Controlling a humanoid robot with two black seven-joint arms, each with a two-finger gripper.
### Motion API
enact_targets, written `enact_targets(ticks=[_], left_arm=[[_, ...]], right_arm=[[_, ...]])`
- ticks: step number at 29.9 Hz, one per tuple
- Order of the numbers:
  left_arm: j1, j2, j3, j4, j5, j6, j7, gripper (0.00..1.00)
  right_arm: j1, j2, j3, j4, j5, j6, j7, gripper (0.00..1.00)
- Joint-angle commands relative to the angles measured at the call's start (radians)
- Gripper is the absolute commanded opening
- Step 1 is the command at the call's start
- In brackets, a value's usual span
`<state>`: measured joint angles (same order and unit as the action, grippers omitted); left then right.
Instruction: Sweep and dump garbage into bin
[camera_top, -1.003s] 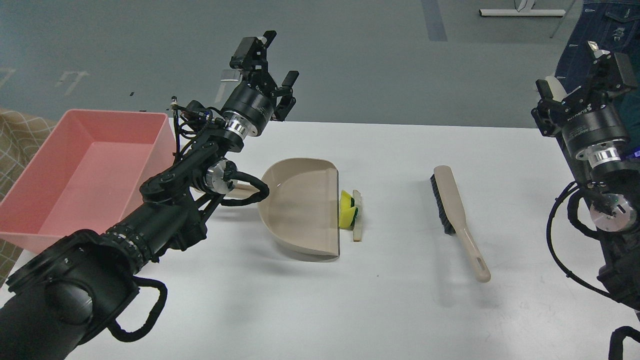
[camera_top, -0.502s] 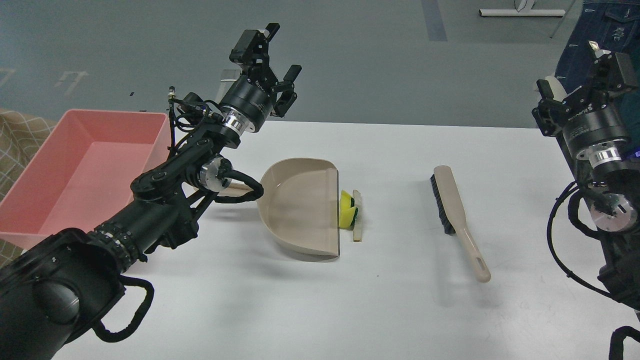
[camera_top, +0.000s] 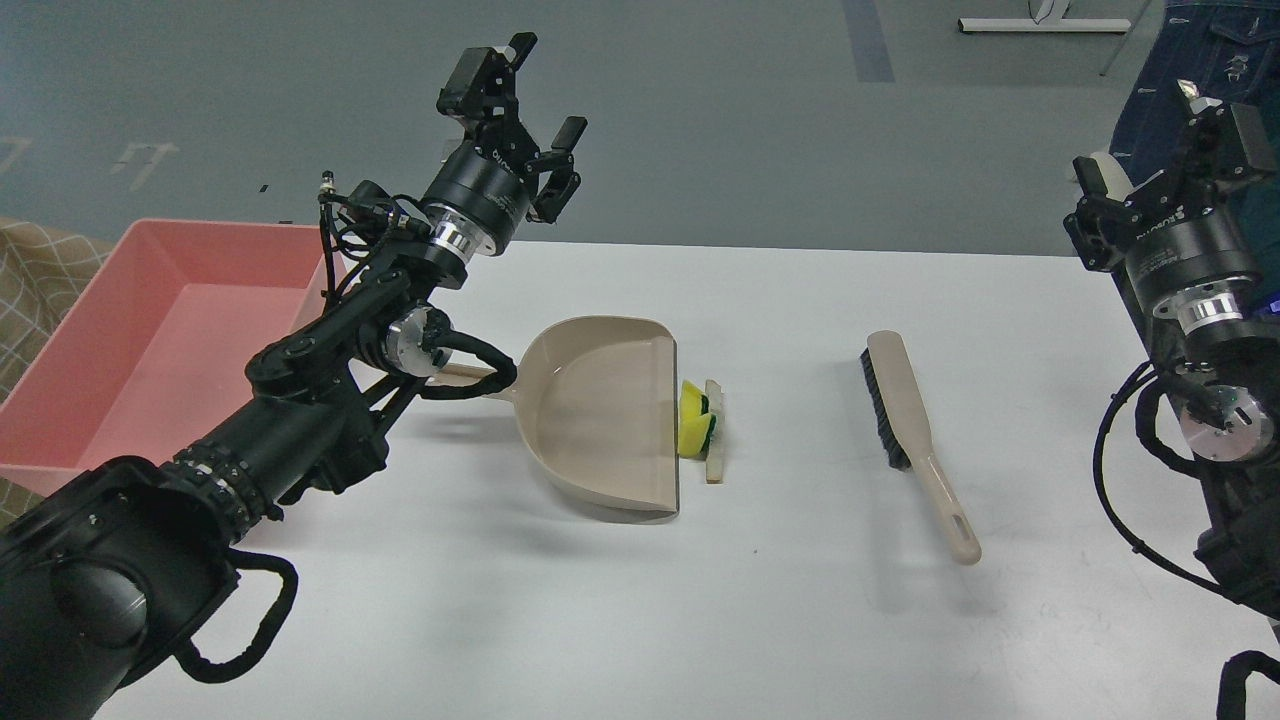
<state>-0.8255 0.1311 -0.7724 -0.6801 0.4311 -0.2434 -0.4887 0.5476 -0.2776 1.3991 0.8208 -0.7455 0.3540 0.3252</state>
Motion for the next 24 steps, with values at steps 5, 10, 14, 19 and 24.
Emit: enact_targets(ticks=[5,10,14,19,24], left_arm=[[0.0,-0.007,0.001,-0.001,0.001,0.007,0.0,0.98],[0.0,-0.005,0.001,-0.001,0.001,-0.005,0.0,0.98],[0.0,-0.005,0.001,-0.001,0.001,-0.007,0.0,0.98],[0.0,-0.007,0.001,-0.001,0.001,-0.02,0.0,0.98],[-0.001,-0.005,0.004,-0.001,0.001,-0.05,0.0,0.98]], right_arm=[[0.0,0.002,0.001,0.0,0.0,-0.001,0.0,0.99],[-0.001,0.003,0.001,0.001,0.0,0.0,0.0,0.99],[-0.001,0.003,0.001,0.001,0.0,-0.001,0.0,0.99],[0.0,0.003,0.001,0.001,0.0,0.0,0.0,0.99],[0.002,0.003,0.001,0.0,0.0,0.0,0.0,0.99]])
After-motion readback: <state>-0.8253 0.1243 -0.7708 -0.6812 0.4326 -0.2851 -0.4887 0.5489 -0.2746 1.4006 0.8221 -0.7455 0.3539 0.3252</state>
